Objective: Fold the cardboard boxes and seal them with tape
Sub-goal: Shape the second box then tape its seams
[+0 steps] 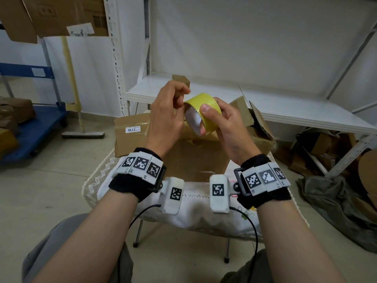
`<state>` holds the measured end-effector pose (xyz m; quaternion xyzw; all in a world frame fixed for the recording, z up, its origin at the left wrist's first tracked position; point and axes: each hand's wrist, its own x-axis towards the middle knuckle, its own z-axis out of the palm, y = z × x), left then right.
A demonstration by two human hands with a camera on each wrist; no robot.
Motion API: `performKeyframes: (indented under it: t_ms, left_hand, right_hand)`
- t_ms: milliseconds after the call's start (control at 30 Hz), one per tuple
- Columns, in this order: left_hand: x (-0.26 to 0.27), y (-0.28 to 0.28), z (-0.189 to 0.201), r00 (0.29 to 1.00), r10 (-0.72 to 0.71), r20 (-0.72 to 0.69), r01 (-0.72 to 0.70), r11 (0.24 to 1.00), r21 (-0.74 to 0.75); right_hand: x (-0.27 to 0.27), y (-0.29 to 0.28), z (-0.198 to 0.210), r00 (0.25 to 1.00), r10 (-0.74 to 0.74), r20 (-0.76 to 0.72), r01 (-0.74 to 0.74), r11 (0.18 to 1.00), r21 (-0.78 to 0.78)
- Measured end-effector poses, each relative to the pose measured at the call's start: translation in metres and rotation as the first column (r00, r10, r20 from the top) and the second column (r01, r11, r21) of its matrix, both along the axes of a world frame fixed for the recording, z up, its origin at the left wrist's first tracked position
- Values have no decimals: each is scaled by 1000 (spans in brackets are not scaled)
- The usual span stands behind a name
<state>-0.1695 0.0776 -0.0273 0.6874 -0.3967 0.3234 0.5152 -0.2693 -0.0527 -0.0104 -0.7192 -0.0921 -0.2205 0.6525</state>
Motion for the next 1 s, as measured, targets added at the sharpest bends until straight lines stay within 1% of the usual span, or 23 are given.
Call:
performKeyframes:
  t_ms: [133, 267, 333, 400, 467, 567, 667, 833, 1000]
  left_hand:
    - [0, 0, 1, 998, 17, 57, -20, 997, 68]
    - [7, 11, 6, 998, -64, 22, 62, 996, 67]
    - [8, 15, 7, 995, -97, 28, 94, 990, 103]
    - [8, 18, 6, 994, -104, 34, 99, 987, 129]
    - [8, 19, 5, 995, -92, 27, 88, 989, 120]
    - [6, 20, 4, 997, -77, 26, 74, 993, 89]
    - [6, 21, 4, 997, -68, 33, 65, 994, 87]
    - [8, 22, 4, 996, -82, 25, 77, 987, 139]
    - [11, 26, 5, 993, -116, -6, 115, 975, 188]
  right_hand:
    - [1, -5, -1, 999, -51, -3, 50, 997, -53]
    - [2, -19, -5, 993, -118, -10, 115, 985, -130]
    - [5, -23, -8, 990, -141, -13, 136, 974, -182]
    - [6, -24, -11, 989, -146, -14, 140, 968, -210]
    - [8, -25, -12, 989, -148, -14, 141, 963, -231]
    - [8, -28, -13, 988, -155, -11, 148, 959, -243]
    - [9, -29, -13, 988, -156, -3, 150, 953, -262]
    - [6, -31, -12, 989, -146, -18, 136, 952, -274]
    - [1, -33, -9, 987, -136, -82, 111, 959, -261]
